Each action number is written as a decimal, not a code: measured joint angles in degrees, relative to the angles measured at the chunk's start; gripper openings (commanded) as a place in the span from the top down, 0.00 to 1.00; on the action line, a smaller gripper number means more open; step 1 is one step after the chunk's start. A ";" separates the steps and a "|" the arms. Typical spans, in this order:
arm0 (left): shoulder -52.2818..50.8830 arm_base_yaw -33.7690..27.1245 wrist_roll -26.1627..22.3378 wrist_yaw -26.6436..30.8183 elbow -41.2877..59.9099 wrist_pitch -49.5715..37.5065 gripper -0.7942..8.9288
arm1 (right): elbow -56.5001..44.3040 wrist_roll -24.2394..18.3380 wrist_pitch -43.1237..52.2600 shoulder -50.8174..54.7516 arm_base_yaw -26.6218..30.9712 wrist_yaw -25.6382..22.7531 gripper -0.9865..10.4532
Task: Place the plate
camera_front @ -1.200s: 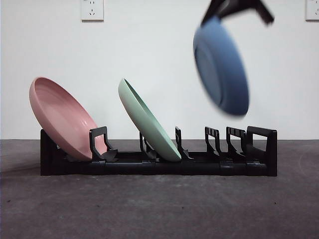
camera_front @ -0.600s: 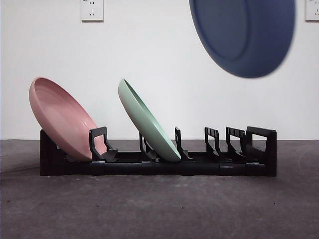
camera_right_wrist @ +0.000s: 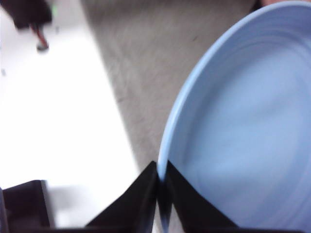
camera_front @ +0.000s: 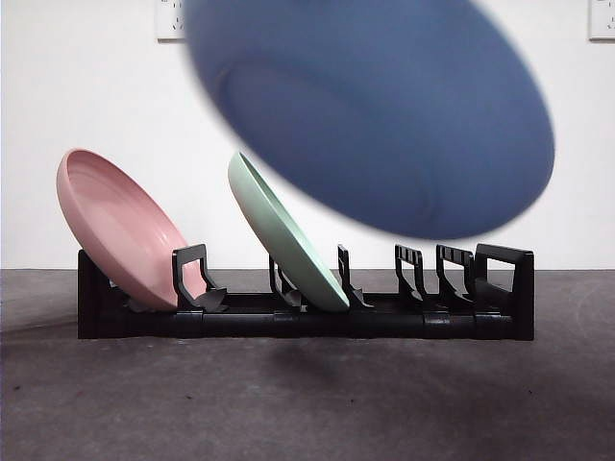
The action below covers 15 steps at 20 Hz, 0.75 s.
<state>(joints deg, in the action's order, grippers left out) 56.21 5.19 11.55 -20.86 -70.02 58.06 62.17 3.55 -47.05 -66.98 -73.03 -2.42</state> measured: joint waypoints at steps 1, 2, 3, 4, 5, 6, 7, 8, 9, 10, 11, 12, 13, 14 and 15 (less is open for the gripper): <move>0.00 0.00 0.00 0.00 0.00 0.00 0.56 | 0.00 -0.24 0.00 -2.14 -0.94 -1.31 0.90; 0.00 0.00 0.00 0.00 0.00 0.00 0.56 | -0.02 -0.59 0.15 -4.59 -1.38 -3.04 0.90; 0.00 0.00 0.02 0.00 0.00 0.00 0.56 | -0.04 -1.03 0.59 -6.95 -1.49 -4.98 0.90; 0.00 0.00 0.00 0.00 0.00 0.00 0.56 | -0.09 -1.73 1.62 -9.66 -1.49 -6.60 0.90; 0.00 0.00 0.02 0.00 0.00 0.00 0.56 | -0.09 -2.19 2.80 -11.67 -1.46 -7.26 0.90; 0.00 0.00 0.00 0.00 0.00 0.00 0.56 | -0.09 -2.69 4.13 -13.75 -1.22 -7.74 0.90; 0.00 0.00 0.00 0.00 0.00 0.00 0.56 | -0.11 -3.21 5.51 -15.56 -1.14 -7.87 0.90; 0.00 0.00 0.00 -0.02 0.00 0.00 0.56 | -0.11 -3.52 7.28 -17.31 -1.11 -7.87 0.90; 0.00 0.00 0.00 -0.02 0.00 0.00 0.56 | -0.11 -3.78 8.70 -18.82 -1.11 -7.85 0.90; 0.00 0.00 0.00 0.00 0.00 0.00 0.56 | -0.11 -3.80 9.64 -20.35 -1.11 -7.85 0.90; 0.00 0.00 0.00 -0.02 0.00 0.00 0.56 | -0.11 -3.82 10.12 -21.73 -1.11 -7.87 0.90; 0.00 0.00 0.00 -0.02 0.00 0.00 0.56 | -0.11 -3.82 10.21 -22.99 -1.11 -7.87 0.90; 0.00 0.00 0.00 0.00 0.00 0.00 0.56 | -0.13 -3.82 10.21 -24.11 -1.11 -7.87 0.90; 0.00 0.00 0.00 0.00 0.00 0.00 0.56 | -0.13 -3.82 10.19 -25.14 -1.11 -7.85 0.90; 0.00 0.00 0.00 0.00 0.00 0.00 0.56 | -0.13 -3.82 10.19 -26.05 -1.11 -7.87 0.90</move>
<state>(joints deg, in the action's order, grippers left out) 56.21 5.19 11.55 -20.86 -70.02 58.06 62.04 -0.27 -36.86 -93.03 -74.15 -10.28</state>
